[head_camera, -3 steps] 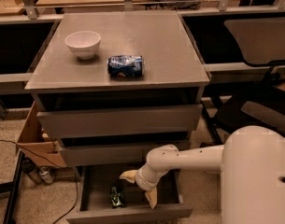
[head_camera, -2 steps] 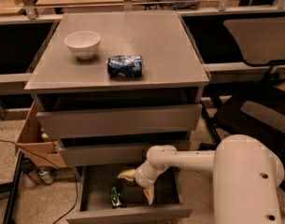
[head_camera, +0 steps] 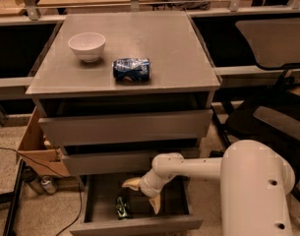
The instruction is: Pick green can from bottom drawer and place on counter
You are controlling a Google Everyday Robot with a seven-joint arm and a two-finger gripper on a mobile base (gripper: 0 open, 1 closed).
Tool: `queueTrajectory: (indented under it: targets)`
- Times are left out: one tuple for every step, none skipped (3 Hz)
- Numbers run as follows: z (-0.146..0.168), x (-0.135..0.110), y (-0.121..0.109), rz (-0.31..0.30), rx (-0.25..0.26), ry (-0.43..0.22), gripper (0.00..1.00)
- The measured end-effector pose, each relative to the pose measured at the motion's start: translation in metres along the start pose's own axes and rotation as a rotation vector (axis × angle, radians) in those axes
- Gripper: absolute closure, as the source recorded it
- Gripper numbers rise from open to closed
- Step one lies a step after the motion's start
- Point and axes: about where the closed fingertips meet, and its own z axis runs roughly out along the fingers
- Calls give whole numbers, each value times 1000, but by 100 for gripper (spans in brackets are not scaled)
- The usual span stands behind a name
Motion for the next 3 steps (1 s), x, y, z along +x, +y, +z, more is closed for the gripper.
queueTrajectory:
  targets:
    - [12,3,-8,1,-14,43,0]
    - [27,7,-26,-15,-28,104,0]
    - [44,14,-44,-49,-42,173,0]
